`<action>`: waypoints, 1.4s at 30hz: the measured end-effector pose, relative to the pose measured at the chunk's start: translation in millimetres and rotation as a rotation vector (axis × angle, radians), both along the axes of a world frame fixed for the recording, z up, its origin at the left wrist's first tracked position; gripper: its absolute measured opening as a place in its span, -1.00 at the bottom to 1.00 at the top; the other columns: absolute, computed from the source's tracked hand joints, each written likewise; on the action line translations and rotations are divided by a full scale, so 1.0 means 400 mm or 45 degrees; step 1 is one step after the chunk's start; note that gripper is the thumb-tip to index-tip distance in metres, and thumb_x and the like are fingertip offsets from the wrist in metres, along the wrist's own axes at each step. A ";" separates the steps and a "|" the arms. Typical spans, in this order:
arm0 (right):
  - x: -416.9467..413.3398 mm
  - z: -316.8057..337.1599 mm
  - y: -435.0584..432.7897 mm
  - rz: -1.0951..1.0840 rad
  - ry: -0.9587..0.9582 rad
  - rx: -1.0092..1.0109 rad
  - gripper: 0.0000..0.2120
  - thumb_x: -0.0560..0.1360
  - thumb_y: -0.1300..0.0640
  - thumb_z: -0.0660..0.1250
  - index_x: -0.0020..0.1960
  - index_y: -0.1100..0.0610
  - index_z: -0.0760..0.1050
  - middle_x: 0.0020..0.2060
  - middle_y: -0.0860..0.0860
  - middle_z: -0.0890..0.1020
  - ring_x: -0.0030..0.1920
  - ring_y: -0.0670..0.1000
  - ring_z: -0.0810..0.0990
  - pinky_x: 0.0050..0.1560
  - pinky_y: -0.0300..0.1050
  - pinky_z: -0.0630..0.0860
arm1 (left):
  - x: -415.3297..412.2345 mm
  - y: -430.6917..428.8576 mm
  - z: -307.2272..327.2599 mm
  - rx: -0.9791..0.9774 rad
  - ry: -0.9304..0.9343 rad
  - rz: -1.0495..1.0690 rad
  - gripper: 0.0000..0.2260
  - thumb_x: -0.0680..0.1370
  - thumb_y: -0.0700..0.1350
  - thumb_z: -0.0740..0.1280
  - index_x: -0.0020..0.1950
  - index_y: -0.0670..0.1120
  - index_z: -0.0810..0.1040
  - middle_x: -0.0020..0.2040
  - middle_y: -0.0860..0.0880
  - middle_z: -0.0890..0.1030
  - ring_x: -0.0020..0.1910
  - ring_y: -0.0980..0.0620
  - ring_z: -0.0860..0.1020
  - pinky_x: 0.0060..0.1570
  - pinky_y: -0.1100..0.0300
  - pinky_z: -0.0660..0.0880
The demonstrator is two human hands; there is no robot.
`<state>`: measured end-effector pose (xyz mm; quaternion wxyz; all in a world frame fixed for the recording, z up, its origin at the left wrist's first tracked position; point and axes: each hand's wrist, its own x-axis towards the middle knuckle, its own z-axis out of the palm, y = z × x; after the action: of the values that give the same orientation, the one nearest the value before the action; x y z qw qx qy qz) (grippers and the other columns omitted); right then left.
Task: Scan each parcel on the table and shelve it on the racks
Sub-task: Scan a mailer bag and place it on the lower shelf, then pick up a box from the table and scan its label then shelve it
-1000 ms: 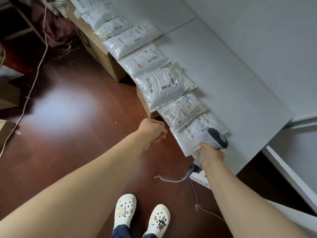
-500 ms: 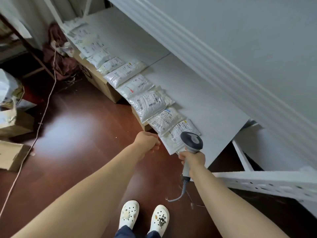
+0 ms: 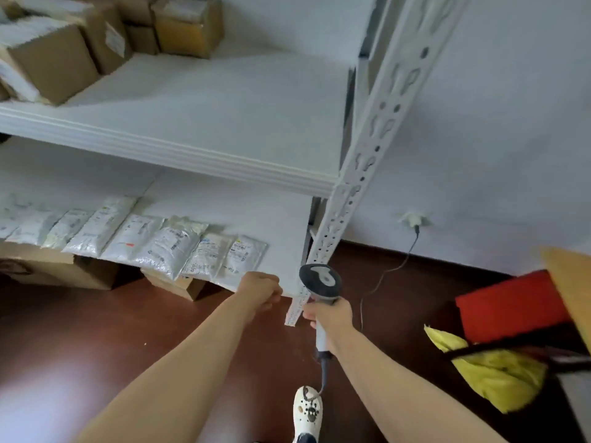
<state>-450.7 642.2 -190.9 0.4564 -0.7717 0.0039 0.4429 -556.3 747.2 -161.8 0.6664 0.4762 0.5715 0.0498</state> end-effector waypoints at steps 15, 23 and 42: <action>0.371 0.237 -0.741 -1.041 -0.064 0.623 -0.89 0.50 0.40 0.31 -0.12 0.23 0.46 -0.42 0.15 0.58 -0.53 0.00 0.58 -0.53 -0.25 0.46 | 0.575 -0.591 0.188 0.152 -0.188 -0.852 -0.79 0.50 -0.39 0.31 0.06 -0.16 0.56 -0.09 -0.16 0.59 -0.32 0.03 0.53 -0.28 0.22 0.44; 0.560 0.301 -1.230 -1.358 -0.172 0.704 -0.94 0.47 0.42 0.31 -0.13 0.31 0.48 -0.43 0.19 0.57 -0.51 0.06 0.55 -0.50 -0.19 0.44 | 0.854 -1.071 0.225 0.111 -0.245 -1.204 -0.82 0.51 -0.41 0.30 -0.05 -0.14 0.52 -0.08 -0.18 0.55 -0.33 0.04 0.48 -0.35 0.24 0.40; 0.964 0.249 -1.701 -2.008 -0.164 0.644 -0.90 0.47 0.41 0.30 -0.21 0.30 0.49 -0.42 0.19 0.57 -0.48 0.08 0.56 -0.40 -0.12 0.49 | 1.438 -1.557 0.170 0.371 -0.205 -1.765 -0.76 0.57 -0.29 0.30 0.24 -0.20 0.50 0.04 -0.17 0.59 -0.12 0.01 0.55 -0.19 0.20 0.49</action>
<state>-65.0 -38.1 -91.1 0.7920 -0.4404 0.4179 -0.0647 18.7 124.3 -94.0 0.5145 0.8091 0.0738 -0.2743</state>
